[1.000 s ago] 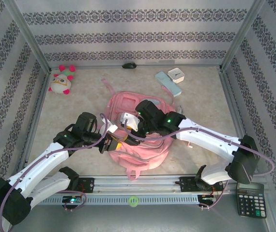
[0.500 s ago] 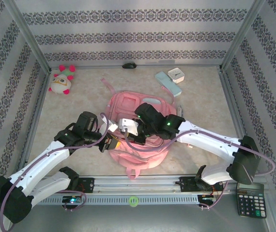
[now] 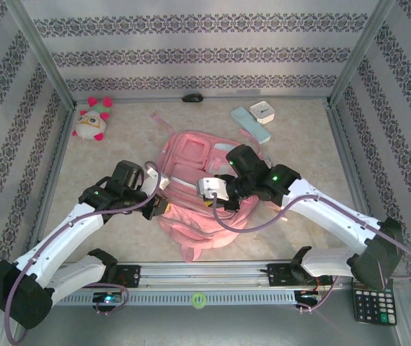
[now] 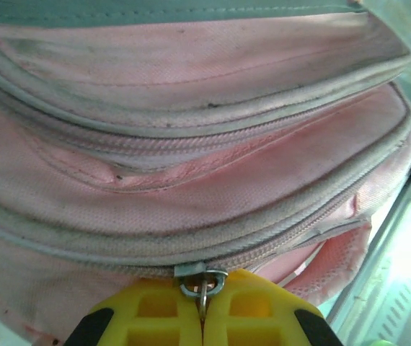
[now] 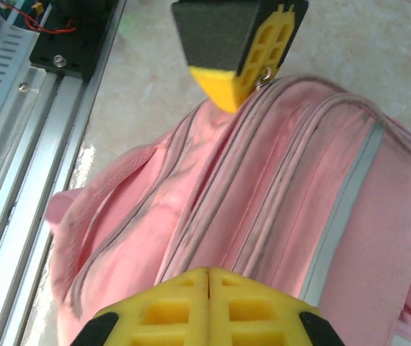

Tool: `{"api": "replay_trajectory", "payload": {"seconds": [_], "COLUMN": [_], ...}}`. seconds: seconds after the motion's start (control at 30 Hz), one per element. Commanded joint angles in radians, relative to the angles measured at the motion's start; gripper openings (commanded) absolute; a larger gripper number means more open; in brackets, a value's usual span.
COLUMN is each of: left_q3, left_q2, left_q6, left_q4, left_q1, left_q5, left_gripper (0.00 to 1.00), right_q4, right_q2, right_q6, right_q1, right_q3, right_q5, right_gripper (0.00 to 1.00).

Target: Pack the student bag

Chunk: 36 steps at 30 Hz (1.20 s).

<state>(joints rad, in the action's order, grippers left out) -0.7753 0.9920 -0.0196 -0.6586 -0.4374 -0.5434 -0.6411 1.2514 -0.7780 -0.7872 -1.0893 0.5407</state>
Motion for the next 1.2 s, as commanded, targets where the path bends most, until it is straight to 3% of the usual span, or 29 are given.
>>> {"api": "replay_trajectory", "payload": {"seconds": [0.0,0.03,0.13,0.2,0.33,0.47,0.67,0.73,0.8,0.83,0.9,1.03,1.17], "left_q3": [-0.085,-0.087,-0.059,-0.035,-0.024,-0.03,-0.015,-0.017,-0.024,-0.031,-0.054,-0.126,-0.18], "left_q2": [0.007,0.011,0.011,0.008,-0.001,0.004,-0.013,-0.01,-0.004,0.001,0.009,0.037,0.075], "left_q6": [-0.062,-0.064,-0.029,0.026,0.042,0.022,-0.004,-0.015,-0.022,-0.027,-0.034,-0.111,-0.144], "left_q4": [-0.067,-0.071,-0.005,0.065,0.114,0.098,0.08,0.072,0.065,0.056,0.025,-0.114,-0.175], "left_q1": [0.014,0.013,0.011,0.01,0.008,0.003,-0.004,-0.008,-0.014,-0.016,-0.017,-0.015,-0.015], "left_q5": [-0.016,-0.062,-0.263,-0.329,-0.384,-0.429,-0.434,-0.433,-0.418,-0.398,-0.32,-0.11,-0.013], "left_gripper": [0.0,0.0,0.0,0.0,0.0,0.0,0.0,0.0,0.0,0.0,0.0,0.02,0.03], "right_q4": [-0.045,-0.024,0.086,0.144,0.275,0.323,0.339,0.34,0.343,0.338,0.31,0.239,0.16], "right_q2": [-0.025,-0.03,-0.047,-0.047,-0.031,0.011,0.056,0.062,0.065,0.065,0.05,-0.015,-0.052], "right_q6": [-0.021,0.014,0.141,0.205,0.302,0.312,0.319,0.325,0.327,0.323,0.289,0.208,0.151], "right_q1": [-0.001,-0.009,-0.079,-0.138,-0.181,-0.181,-0.175,-0.173,-0.173,-0.173,-0.17,-0.144,-0.111], "right_q3": [-0.029,-0.024,0.025,0.054,0.097,0.082,0.059,0.054,0.051,0.051,0.054,0.084,0.086], "right_q5": [0.033,0.014,-0.095,-0.178,-0.308,-0.372,-0.344,-0.344,-0.36,-0.369,-0.353,-0.277,-0.235], "right_gripper": [0.0,0.04,0.37,0.5,0.57,0.56,0.51,0.45,0.3,0.15,0.0,0.0,0.0]}}
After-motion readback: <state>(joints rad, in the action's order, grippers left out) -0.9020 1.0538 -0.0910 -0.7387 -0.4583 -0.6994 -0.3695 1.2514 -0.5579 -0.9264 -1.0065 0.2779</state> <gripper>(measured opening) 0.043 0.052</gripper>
